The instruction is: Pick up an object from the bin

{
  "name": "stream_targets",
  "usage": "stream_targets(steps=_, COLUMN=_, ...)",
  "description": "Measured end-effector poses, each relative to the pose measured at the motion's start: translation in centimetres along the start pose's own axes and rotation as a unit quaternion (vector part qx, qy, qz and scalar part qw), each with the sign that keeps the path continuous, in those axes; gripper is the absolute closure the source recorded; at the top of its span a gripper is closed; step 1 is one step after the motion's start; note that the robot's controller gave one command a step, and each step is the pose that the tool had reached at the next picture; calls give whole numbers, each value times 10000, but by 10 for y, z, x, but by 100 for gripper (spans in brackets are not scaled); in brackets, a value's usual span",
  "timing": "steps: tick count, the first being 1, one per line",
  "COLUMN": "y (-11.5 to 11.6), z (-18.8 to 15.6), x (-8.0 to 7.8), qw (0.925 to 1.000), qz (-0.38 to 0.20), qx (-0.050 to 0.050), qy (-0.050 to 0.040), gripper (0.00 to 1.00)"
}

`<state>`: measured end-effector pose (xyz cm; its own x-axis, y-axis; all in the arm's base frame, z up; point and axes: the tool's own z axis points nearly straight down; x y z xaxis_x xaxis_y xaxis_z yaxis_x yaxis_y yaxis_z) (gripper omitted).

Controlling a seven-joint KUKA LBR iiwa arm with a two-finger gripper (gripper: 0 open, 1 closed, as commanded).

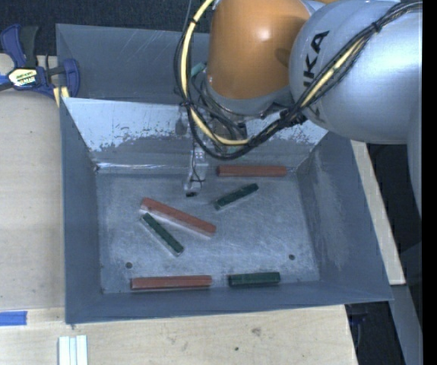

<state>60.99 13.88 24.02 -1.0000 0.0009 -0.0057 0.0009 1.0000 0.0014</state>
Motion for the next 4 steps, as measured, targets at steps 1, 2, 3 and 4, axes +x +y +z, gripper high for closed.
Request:
stream_targets(steps=1, y=1, z=9, x=1, qw=10000, qz=44, qx=-7, qy=-45, gripper=0)
stream_targets(steps=2, y=12, z=41, x=10, qw=9999, qz=-163, qx=7, qy=47, gripper=0)
stream_targets(steps=3, y=9, z=80, x=37, qw=9979, qz=-651, qx=-2, qy=-20, gripper=0)
stream_targets(steps=4, y=-20, z=159, x=5, qw=9925, qz=-1225, qx=2, qy=21, gripper=100)
